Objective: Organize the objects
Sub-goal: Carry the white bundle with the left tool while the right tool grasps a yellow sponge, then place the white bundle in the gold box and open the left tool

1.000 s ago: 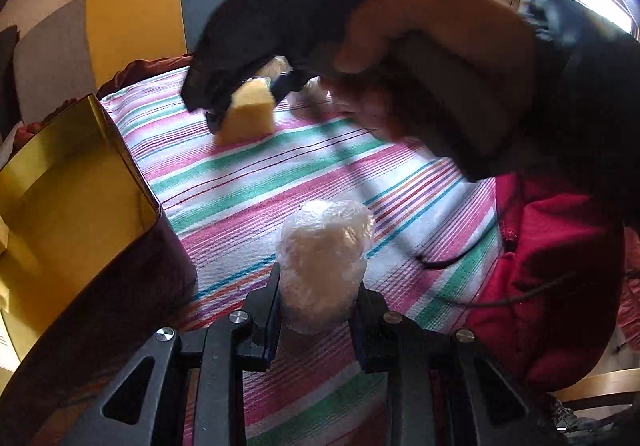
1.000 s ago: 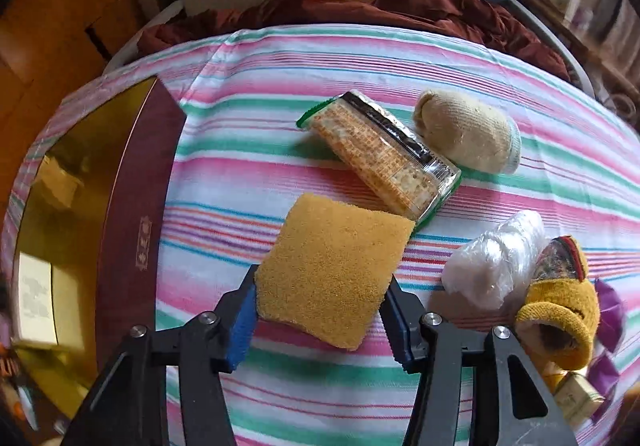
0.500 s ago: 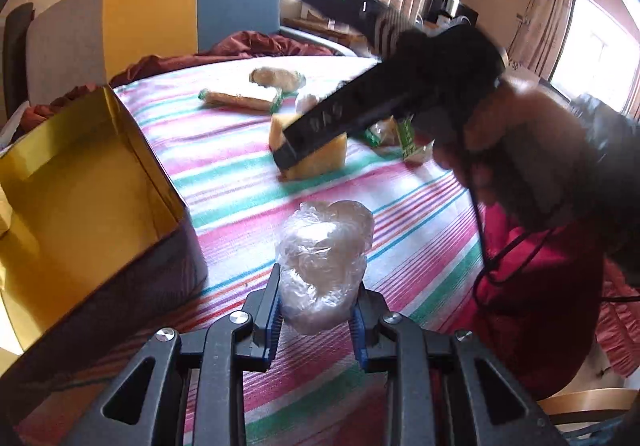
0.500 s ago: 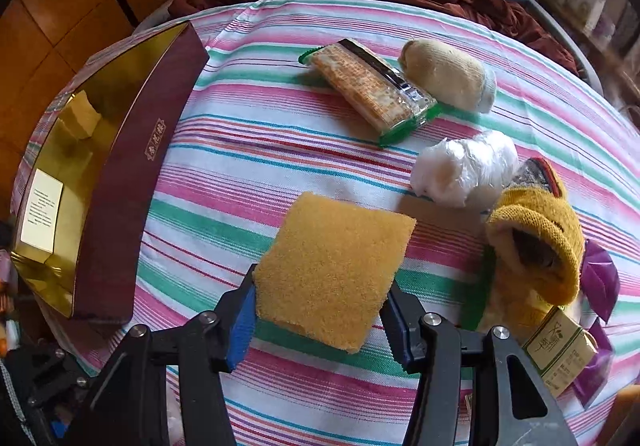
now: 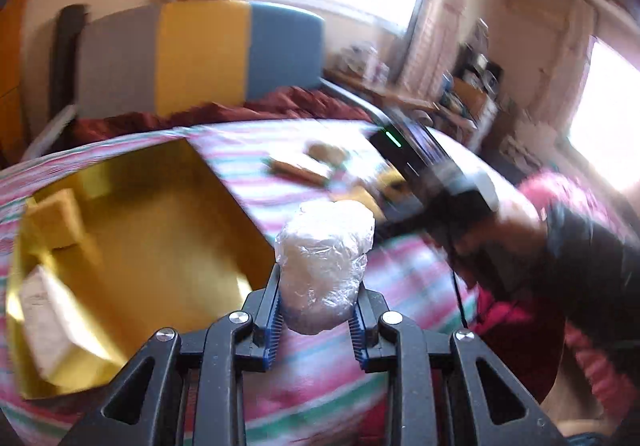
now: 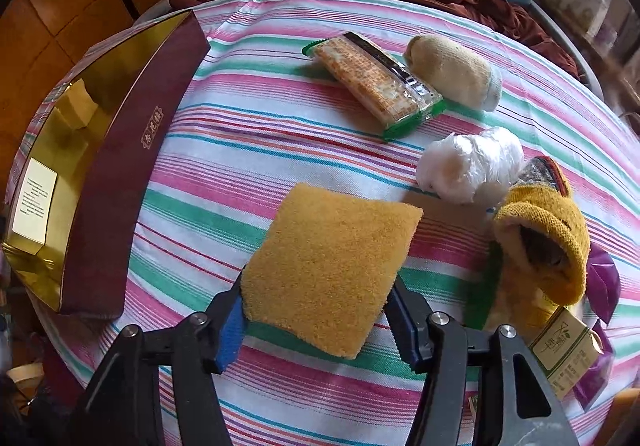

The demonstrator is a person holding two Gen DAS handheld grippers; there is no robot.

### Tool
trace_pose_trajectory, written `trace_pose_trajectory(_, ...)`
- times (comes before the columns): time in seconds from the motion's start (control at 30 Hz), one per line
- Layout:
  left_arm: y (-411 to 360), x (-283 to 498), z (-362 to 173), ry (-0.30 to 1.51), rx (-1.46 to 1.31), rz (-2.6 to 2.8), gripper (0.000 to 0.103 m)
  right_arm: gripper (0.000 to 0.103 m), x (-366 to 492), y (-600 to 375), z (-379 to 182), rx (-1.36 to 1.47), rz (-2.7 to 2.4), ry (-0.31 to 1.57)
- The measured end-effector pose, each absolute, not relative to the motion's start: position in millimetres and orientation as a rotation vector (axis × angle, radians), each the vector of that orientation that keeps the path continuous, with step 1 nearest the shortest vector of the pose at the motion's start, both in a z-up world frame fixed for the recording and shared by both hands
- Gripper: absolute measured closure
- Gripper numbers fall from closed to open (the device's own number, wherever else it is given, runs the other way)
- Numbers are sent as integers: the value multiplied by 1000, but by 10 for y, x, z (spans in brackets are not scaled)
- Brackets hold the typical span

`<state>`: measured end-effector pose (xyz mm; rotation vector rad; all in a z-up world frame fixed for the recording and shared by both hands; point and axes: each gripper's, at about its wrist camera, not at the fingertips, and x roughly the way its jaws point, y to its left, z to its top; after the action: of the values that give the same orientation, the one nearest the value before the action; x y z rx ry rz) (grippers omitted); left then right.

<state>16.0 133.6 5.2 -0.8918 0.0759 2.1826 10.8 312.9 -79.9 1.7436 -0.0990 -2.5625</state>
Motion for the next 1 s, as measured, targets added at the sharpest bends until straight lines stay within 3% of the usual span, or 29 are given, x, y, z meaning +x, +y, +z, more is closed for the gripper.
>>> trace_pose_trajectory(0.23, 530, -488, 296, -76, -931, 2416, 75, 41, 110, 3106, -799, 1742, -2564, -56)
trace_pose_trajectory(0.63, -32, -1407, -159, -130, -1187, 2546, 75, 41, 136, 3132, -803, 1739, -2566, -36)
trace_pose_trajectory(0.77, -58, -1601, -327, -77, -1271, 2574, 71, 40, 129, 3118, -810, 1738, -2565, -33)
trace_pose_trajectory(0.93, -155, -1660, -475, -126, -1350, 2577, 60, 39, 115, 3118, -821, 1730, -2567, -15)
trace_pose_trajectory(1.0, -192, -1585, -465, -143, -1340, 2584, 60, 39, 108, 3121, -825, 1727, -2567, -7)
